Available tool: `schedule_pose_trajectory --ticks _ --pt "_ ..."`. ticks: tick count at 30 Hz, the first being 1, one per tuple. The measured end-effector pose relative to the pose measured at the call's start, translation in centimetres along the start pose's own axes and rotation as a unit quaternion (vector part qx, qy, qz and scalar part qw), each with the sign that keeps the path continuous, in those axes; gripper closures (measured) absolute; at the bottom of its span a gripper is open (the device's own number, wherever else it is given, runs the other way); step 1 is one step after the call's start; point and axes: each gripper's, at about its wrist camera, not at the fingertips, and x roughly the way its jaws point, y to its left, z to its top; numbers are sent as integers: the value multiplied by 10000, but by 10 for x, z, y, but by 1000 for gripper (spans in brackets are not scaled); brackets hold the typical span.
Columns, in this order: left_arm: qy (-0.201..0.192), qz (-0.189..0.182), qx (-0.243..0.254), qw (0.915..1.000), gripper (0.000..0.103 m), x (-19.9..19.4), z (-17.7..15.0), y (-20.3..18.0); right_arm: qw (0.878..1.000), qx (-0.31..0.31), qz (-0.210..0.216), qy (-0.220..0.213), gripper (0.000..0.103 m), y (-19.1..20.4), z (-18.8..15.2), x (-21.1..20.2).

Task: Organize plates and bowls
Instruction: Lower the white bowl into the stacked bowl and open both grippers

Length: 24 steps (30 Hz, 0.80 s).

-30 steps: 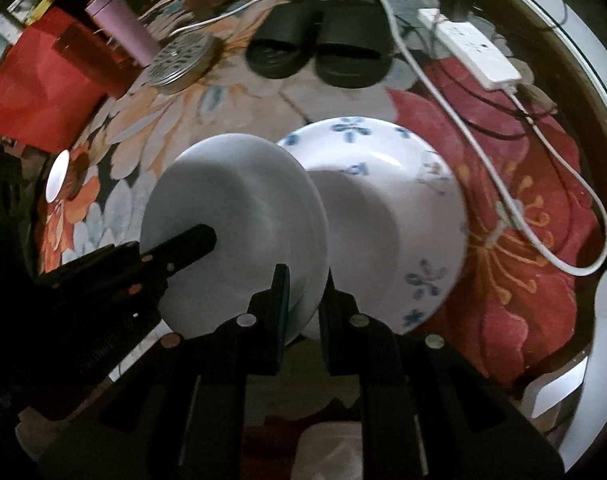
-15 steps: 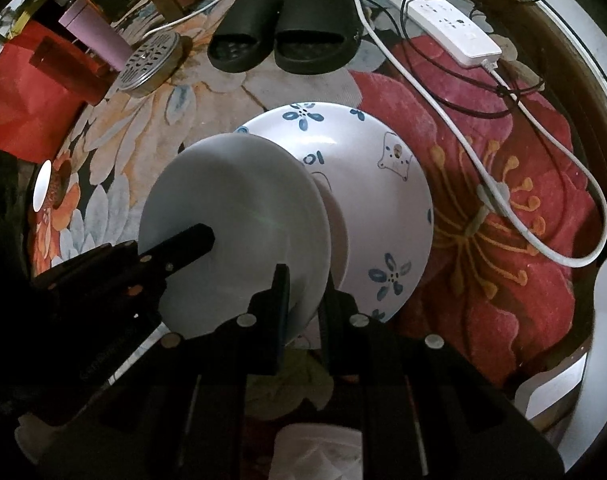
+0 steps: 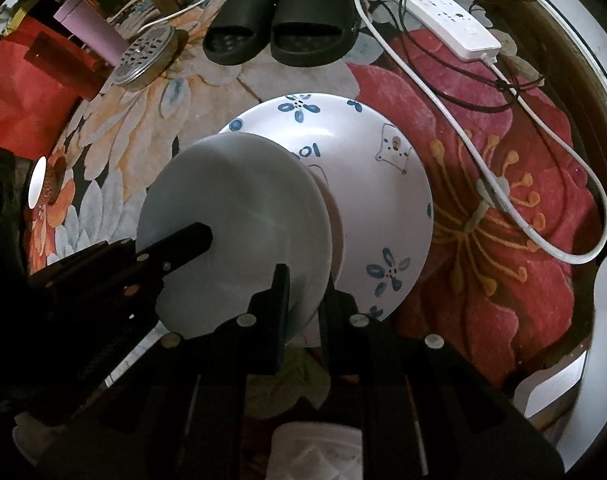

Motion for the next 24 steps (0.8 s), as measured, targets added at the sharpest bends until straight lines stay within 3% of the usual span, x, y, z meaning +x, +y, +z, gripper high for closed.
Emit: schedule_pose_trajectory --ticks 5,8,11,13,19,20,21,24 --pt "21 -81 -85 9999 94 1 1 3 10000 21 12 13 88 -2 1 0" --pt "55 -180 -153 9997 86 1 2 6 9999 116 54 29 87 -3 2 0" --pt "54 -279 -161 9995 70 -1 2 4 9997 176 139 39 87 -4 4 0" --pt "-11 -365 -161 9992 48 -4 2 3 9998 171 102 -5 86 -3 4 -2" --pt "-324 -460 -224 9982 17 -20 8 6 9994 259 -32 -215 82 -5 5 -9" --pt "-388 -436 -218 9981 15 -23 10 7 9993 268 -53 -250 81 -5 6 -11" --pt "-453 -403 -223 9979 11 -26 11 8 9992 272 -68 -292 79 -6 7 -12" --pt "-585 -272 -282 9975 1 -32 14 13 9985 346 -113 -421 53 -7 9 -15"
